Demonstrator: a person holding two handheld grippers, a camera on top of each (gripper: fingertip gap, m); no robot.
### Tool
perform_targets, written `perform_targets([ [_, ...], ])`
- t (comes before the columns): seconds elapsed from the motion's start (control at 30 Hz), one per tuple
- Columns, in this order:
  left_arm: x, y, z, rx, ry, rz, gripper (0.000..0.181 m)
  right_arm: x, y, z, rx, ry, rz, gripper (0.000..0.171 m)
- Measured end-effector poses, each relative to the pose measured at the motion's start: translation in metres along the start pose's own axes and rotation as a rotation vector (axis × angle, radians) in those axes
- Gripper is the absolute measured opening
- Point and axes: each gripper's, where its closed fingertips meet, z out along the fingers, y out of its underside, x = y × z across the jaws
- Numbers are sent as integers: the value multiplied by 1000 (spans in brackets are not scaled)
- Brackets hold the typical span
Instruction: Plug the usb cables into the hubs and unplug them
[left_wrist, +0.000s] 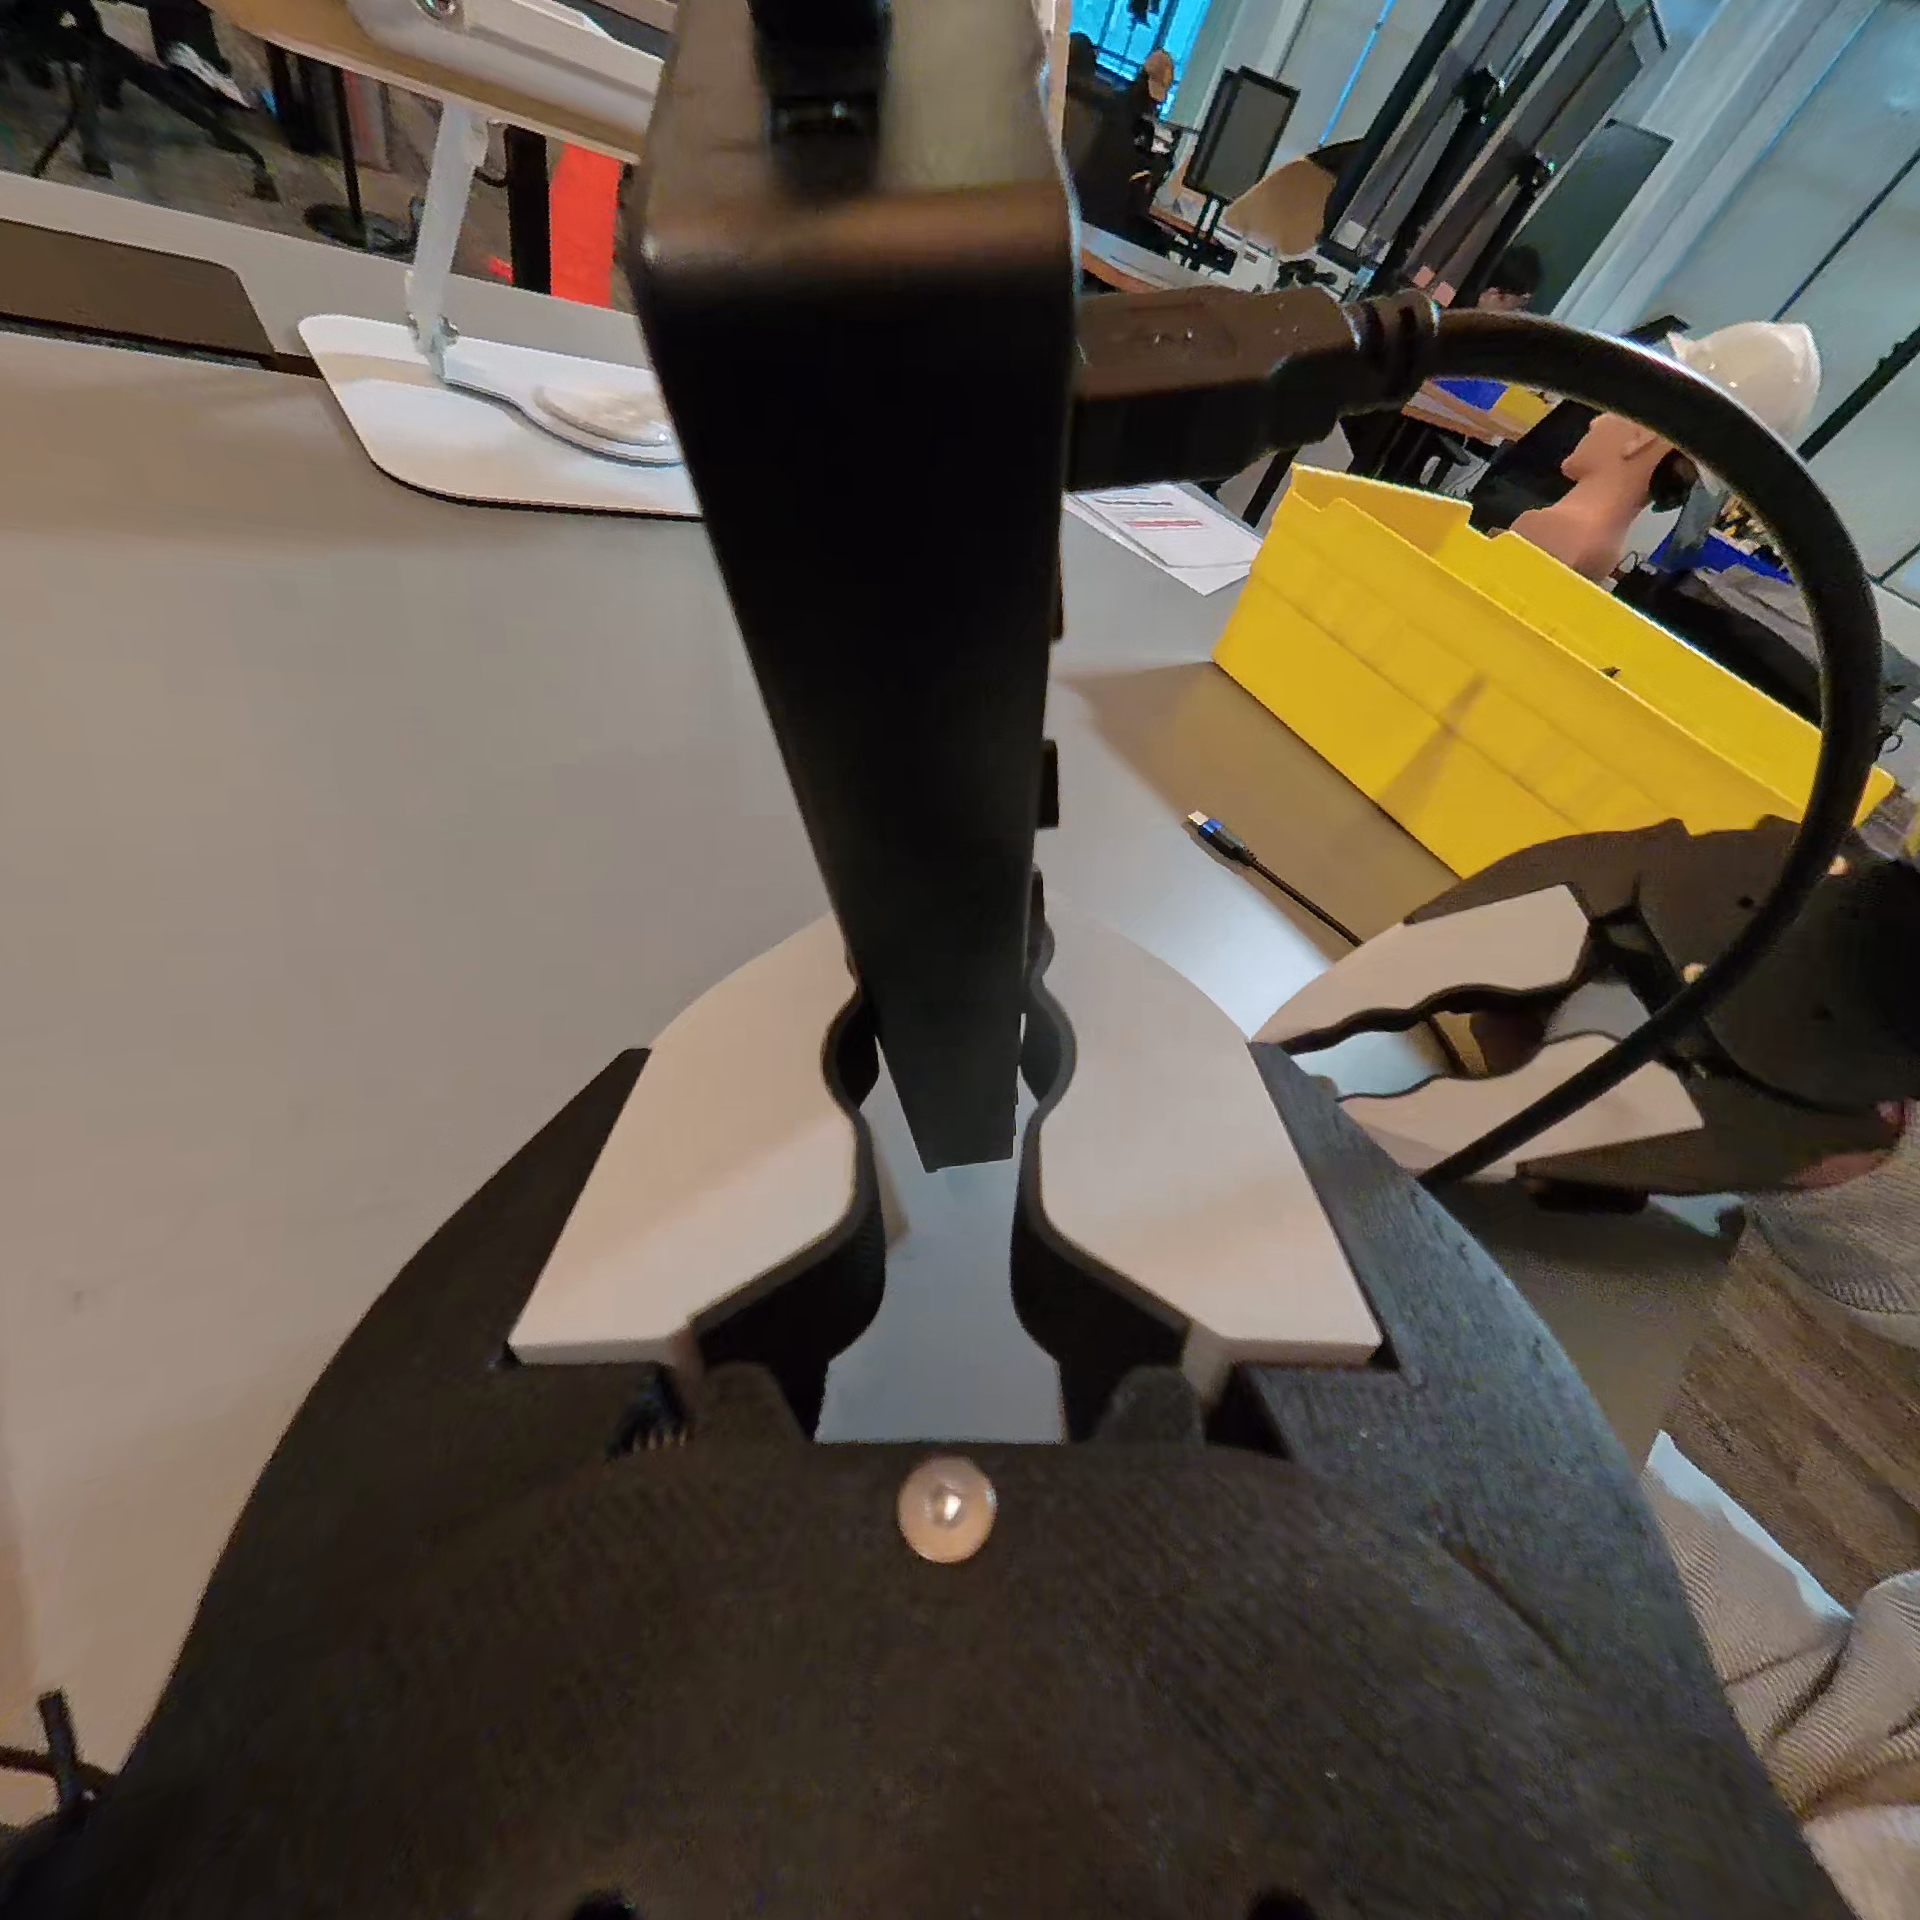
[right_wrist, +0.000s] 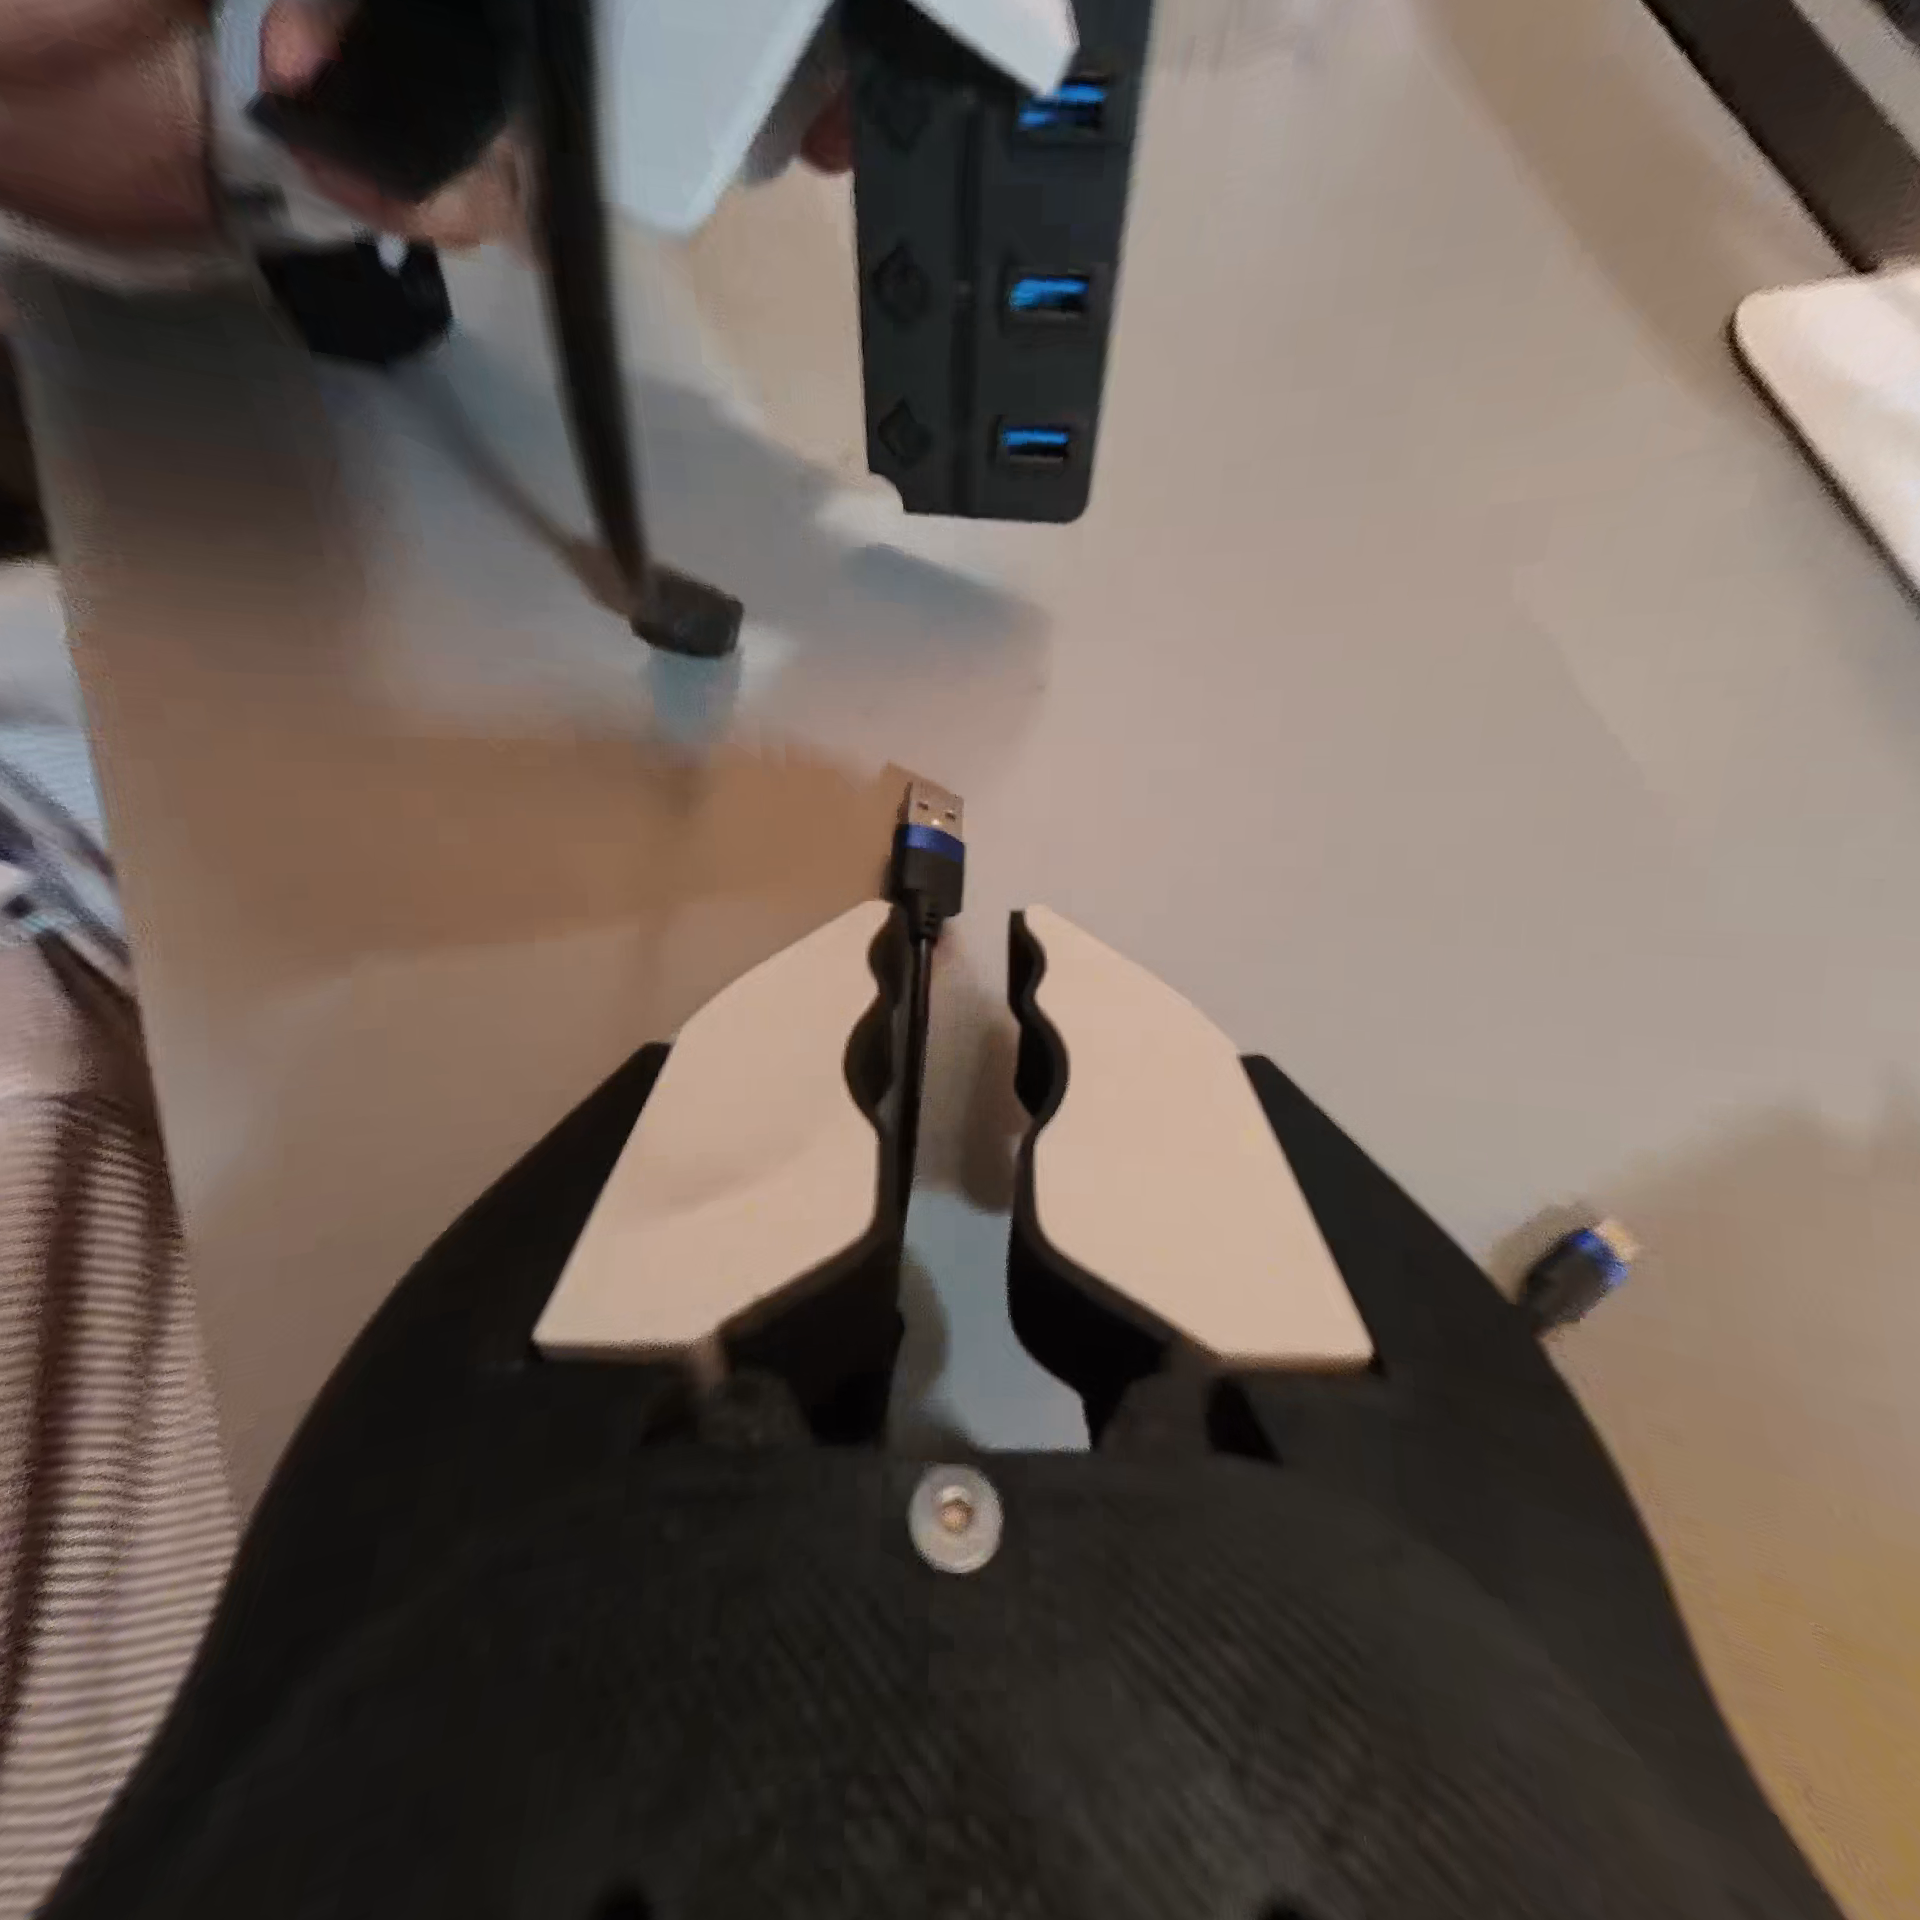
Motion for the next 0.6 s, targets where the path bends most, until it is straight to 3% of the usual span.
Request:
perform_targets([
  [0.3,4,2,2,-9,29,5,24,-4,3,-2,-13,-131,208,20],
  [0.6,8,3,3,-19,43,14,24,-5,1,1,-22,-128,321,18],
])
